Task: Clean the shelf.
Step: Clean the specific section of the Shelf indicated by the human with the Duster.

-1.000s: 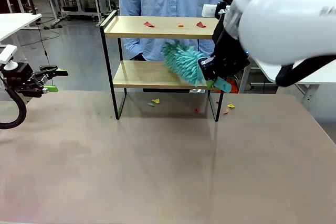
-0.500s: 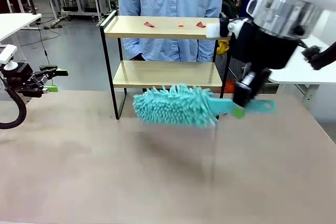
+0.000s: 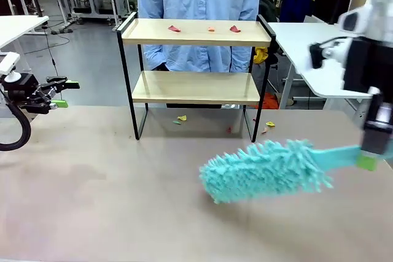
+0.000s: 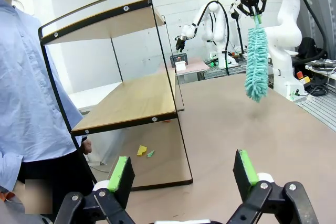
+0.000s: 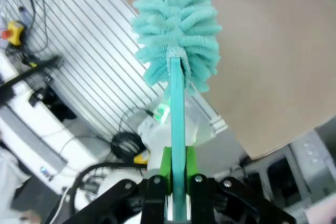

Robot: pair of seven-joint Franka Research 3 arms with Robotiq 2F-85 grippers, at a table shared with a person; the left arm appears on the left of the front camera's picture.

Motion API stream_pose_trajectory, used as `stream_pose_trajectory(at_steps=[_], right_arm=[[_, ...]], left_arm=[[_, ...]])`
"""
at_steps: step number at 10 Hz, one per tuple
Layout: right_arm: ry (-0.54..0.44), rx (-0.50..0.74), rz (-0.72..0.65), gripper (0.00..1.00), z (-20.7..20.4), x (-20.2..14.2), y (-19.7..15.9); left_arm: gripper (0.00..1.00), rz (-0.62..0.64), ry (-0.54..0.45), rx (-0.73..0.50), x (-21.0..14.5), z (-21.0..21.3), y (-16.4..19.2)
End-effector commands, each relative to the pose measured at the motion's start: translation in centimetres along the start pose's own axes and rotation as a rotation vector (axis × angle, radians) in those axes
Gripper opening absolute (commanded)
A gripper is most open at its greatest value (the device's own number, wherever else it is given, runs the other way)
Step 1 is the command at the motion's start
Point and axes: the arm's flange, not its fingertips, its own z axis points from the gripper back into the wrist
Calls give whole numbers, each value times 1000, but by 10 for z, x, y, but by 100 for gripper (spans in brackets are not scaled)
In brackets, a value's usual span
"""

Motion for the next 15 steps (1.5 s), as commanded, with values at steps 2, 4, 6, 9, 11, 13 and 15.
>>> stream_pose_trajectory(at_steps=[2,4,6,9,11,13,15], right_arm=[[45,-12,-7,13,-15,-48,-20],[49,-13,-26,13,-11,-34,-12],[49,-13,-26,13,-11,-34,-12],[49,-13,-26,13,-11,-34,-12],[49,-13,-26,13,-11,-34,-12],[49,-13,-26,13,-11,-34,-12],[49,-13,-26,13,-11,-34,-12]], left_arm=[[100,-4,0,-4,4,-1,0],[100,-4,0,-4,4,-1,0],[100,-4,0,-4,4,-1,0],[100,-4,0,-4,4,-1,0],[100,-4,0,-4,4,-1,0],[100,-4,0,-4,4,-1,0],[100,-4,0,-4,4,-1,0]])
